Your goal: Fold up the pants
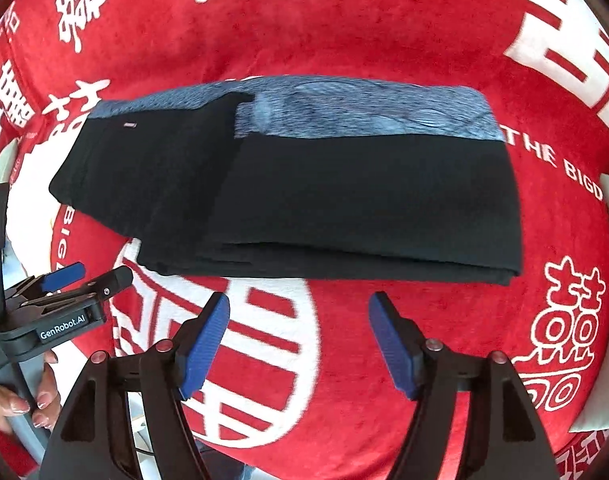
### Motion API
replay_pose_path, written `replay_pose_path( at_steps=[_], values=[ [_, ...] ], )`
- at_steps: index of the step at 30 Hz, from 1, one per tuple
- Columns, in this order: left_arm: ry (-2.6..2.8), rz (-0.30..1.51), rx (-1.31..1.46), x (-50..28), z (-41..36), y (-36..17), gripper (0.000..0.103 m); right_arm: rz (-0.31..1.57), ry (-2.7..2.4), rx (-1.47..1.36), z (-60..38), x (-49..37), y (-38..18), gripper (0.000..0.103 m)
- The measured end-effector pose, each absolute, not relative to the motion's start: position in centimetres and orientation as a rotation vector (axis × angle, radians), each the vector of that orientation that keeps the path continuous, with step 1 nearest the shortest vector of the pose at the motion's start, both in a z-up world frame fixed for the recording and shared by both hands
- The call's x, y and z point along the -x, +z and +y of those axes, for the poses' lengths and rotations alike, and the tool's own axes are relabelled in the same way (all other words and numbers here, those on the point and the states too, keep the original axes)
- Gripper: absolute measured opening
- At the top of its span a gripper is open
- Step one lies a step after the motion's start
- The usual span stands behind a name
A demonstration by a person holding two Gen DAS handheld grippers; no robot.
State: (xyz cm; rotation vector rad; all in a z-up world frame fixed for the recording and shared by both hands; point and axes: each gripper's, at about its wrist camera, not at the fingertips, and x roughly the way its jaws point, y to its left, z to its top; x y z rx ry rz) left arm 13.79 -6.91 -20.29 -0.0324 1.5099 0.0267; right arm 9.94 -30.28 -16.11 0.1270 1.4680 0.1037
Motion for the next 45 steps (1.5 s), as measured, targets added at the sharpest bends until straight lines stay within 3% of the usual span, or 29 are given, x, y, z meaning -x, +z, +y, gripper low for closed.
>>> replay_pose_path(
  at_steps=[25,34,38,45],
  values=[
    [0.061,1.49,0.19,-17.0,3.2,-21.9,0.086,1.444,0.114,0.031,-21.1,-14.7,-16.6,0.075],
    [0.133,1.393,0.423,-19.4,10.0,-22.1,0.086,1.524,0.083,-0.004,-22.2,-16.4,-19.9,0.078],
    [0.1,1.345,0.56,-20.1,12.6,-23.1,0.086,1.504,0.105,0.027,-21.8,-16.0,-20.2,0.083],
    [0.021,1.273,0.665,-20.7,13.7,-24.3,0.086,1.484,0.13,0.055,-21.7,-15.6,-20.3,0.083]
  ],
)
